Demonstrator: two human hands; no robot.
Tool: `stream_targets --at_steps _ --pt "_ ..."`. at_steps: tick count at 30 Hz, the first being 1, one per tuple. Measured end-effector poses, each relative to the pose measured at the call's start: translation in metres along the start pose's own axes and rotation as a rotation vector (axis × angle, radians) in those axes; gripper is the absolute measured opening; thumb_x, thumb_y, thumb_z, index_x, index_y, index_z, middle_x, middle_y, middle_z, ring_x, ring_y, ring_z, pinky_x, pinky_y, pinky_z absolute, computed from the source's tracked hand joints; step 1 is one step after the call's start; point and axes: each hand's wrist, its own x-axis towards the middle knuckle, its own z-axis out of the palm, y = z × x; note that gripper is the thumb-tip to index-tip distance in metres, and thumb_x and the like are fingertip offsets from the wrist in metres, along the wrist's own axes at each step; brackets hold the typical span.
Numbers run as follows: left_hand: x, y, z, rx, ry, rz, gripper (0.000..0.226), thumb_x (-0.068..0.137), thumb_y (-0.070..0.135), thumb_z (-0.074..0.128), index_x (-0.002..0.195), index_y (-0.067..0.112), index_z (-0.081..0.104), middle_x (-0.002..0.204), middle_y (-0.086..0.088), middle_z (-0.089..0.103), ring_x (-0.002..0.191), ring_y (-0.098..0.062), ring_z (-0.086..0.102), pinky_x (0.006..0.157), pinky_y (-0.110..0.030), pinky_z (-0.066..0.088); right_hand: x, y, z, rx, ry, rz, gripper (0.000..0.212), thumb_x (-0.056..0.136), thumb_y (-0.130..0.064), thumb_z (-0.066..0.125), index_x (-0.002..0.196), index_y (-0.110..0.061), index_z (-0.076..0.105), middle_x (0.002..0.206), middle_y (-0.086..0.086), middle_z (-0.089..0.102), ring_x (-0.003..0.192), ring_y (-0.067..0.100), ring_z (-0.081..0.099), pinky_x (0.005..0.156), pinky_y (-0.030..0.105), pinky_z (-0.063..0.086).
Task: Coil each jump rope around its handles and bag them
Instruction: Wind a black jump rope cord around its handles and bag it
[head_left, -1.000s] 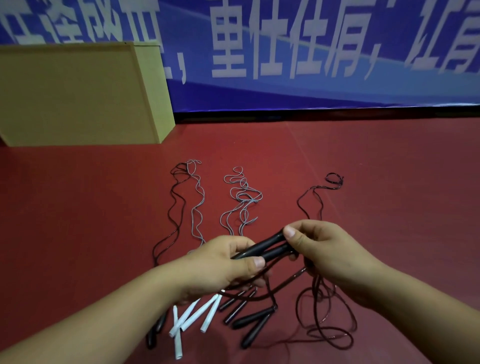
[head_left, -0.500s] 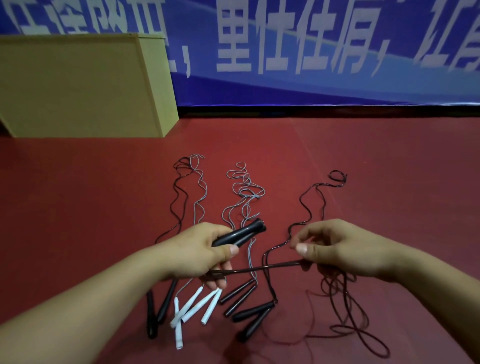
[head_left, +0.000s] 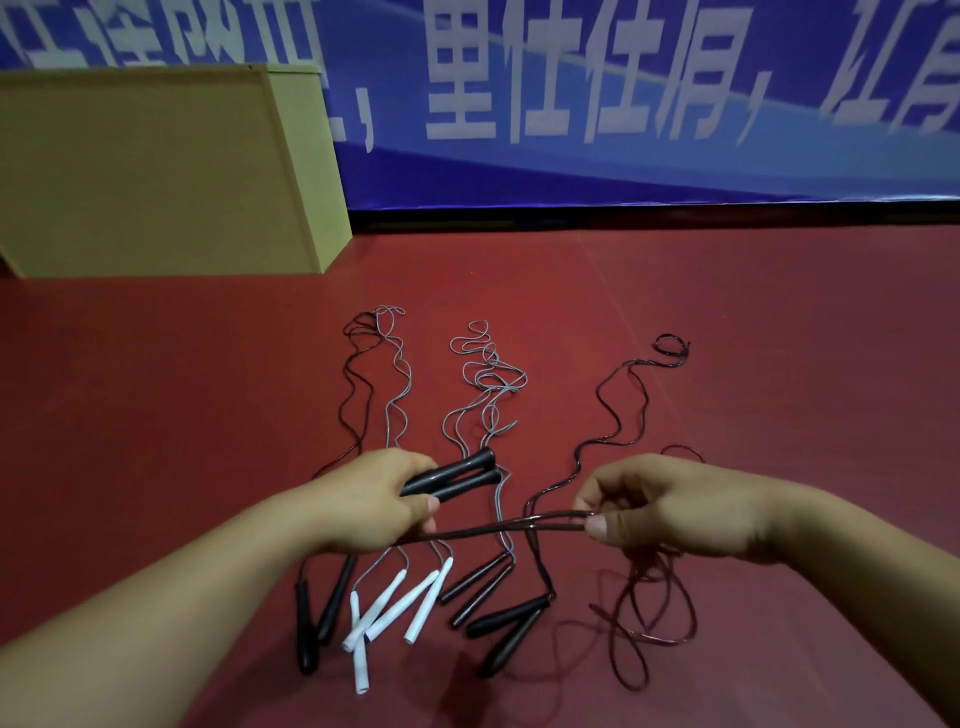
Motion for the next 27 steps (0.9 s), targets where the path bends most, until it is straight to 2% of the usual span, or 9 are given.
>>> stream_targets --at_steps 3,6,9,12,16,18,20,24,27 --pt "-0.002 0.003 -0.001 -0.045 -0.016 0.008 0.009 0.098 0.020 0.054 0.101 0.019 0.063 0.084 0.006 0.072 0.072 -0.009 0.063 0.067 -0.023 0.049 0.003 0.001 0.000 -0.023 0.170 0.014 0.013 0.095 -0.024 0.060 0.090 -0.014 0.067 0.060 -0.013 0.051 0.052 0.005 0.044 0.052 0.018 0.039" --pt "-0.005 0.012 0.001 -0.320 -0.134 -0.001 0.013 0.101 0.011 0.051 0.109 0.006 0.058 0.082 -0.008 0.068 0.078 -0.024 0.072 0.061 -0.033 0.057 0.005 0.003 -0.001 -0.156 0.301 0.006 0.023 0.097 -0.033 0.055 0.086 -0.016 0.067 0.064 -0.010 0.058 0.050 0.003 0.045 0.050 0.018 0.037" --pt "-0.009 0.024 0.001 -0.381 -0.154 0.022 0.012 0.100 0.007 0.050 0.110 0.001 0.055 0.079 -0.010 0.069 0.051 -0.021 0.063 0.044 -0.028 0.052 0.006 0.003 -0.001 -0.156 0.340 -0.012 0.027 0.099 -0.033 0.050 0.084 -0.015 0.064 0.067 -0.005 0.060 0.048 0.004 0.045 0.048 0.019 0.037" --pt "-0.011 0.029 0.001 -0.373 -0.108 0.042 0.014 0.099 0.008 0.052 0.110 0.002 0.057 0.077 -0.007 0.069 0.039 -0.015 0.054 0.034 -0.020 0.041 0.005 0.003 0.000 -0.187 0.341 -0.024 0.027 0.099 -0.035 0.048 0.083 -0.018 0.063 0.063 -0.007 0.055 0.048 0.001 0.043 0.049 0.017 0.036" --pt "-0.012 0.028 0.003 -0.354 -0.072 0.045 0.028 0.096 0.032 0.060 0.107 0.007 0.061 0.077 -0.004 0.064 0.039 -0.014 0.054 0.033 -0.019 0.038 0.003 0.004 0.000 -0.107 0.328 -0.060 0.021 0.094 -0.038 0.057 0.088 -0.020 0.066 0.065 -0.015 0.052 0.056 -0.002 0.044 0.055 0.012 0.038" --pt "-0.013 0.028 0.003 -0.372 -0.101 0.041 0.042 0.087 0.046 0.064 0.105 0.008 0.062 0.067 0.002 0.062 0.040 -0.014 0.055 0.034 -0.019 0.040 0.002 0.002 0.000 -0.017 0.290 -0.090 0.015 0.091 -0.035 0.063 0.093 -0.021 0.067 0.072 -0.015 0.057 0.065 -0.001 0.049 0.063 0.012 0.042" --pt "-0.014 0.028 0.002 -0.387 -0.151 0.048 0.054 0.078 0.052 0.066 0.106 0.006 0.060 0.063 0.002 0.060 0.041 -0.014 0.056 0.034 -0.018 0.041 0.002 0.000 0.001 0.025 0.262 -0.102 0.015 0.091 -0.032 0.063 0.096 -0.018 0.066 0.074 -0.013 0.056 0.065 -0.001 0.048 0.063 0.012 0.042" --pt "-0.018 0.027 0.001 -0.395 -0.312 0.087 0.033 0.079 0.050 0.072 0.089 0.020 0.062 0.072 -0.006 0.061 0.043 -0.013 0.057 0.036 -0.018 0.042 0.000 -0.005 0.003 0.150 0.270 -0.102 0.017 0.094 -0.028 0.060 0.081 -0.019 0.065 0.062 -0.011 0.048 0.053 0.003 0.037 0.050 0.018 0.032" --pt "-0.019 0.030 0.003 -0.359 -0.452 0.077 0.026 0.084 0.042 0.072 0.089 0.019 0.062 0.076 -0.005 0.060 0.044 -0.010 0.056 0.037 -0.018 0.043 0.000 -0.009 0.004 0.209 0.313 -0.114 0.029 0.094 -0.028 0.059 0.065 -0.025 0.066 0.059 -0.007 0.045 0.049 0.006 0.035 0.047 0.020 0.029"
